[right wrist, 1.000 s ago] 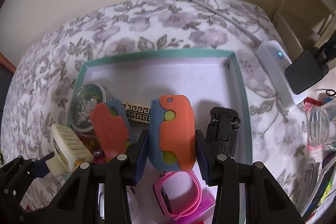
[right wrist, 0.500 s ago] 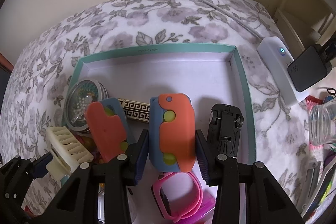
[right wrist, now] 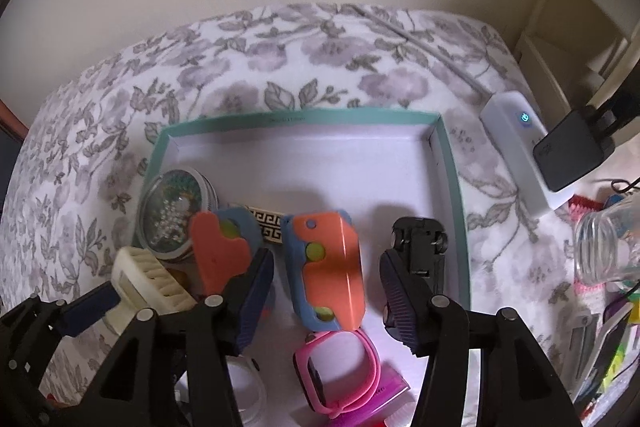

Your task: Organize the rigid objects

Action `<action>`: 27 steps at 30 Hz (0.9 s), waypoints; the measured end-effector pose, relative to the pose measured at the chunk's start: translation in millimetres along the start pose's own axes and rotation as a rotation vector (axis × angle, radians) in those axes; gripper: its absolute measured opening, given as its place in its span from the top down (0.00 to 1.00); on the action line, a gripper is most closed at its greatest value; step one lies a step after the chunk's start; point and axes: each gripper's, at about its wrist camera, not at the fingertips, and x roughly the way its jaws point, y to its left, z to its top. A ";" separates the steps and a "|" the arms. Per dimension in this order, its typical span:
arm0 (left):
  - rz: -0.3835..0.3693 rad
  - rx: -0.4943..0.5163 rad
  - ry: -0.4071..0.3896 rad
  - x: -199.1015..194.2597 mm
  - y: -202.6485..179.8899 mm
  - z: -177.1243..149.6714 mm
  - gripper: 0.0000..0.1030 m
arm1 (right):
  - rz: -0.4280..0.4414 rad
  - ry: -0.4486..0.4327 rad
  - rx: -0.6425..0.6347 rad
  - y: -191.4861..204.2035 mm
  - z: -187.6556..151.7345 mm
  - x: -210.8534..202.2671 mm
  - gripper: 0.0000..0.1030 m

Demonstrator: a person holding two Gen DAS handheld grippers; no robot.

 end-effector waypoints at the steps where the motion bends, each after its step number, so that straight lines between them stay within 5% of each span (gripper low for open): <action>1: -0.005 -0.004 -0.004 -3.2 1.3 1.0 0.39 | 0.001 -0.012 0.003 0.1 1.0 -4.1 0.42; 14: -0.011 -0.081 -0.081 -34.1 27.0 13.1 0.39 | 0.002 -0.162 0.031 -2.8 11.9 -56.8 0.42; 27: 0.069 -0.159 -0.117 -35.1 47.9 14.5 0.29 | -0.014 -0.163 0.041 -3.7 12.2 -52.6 0.40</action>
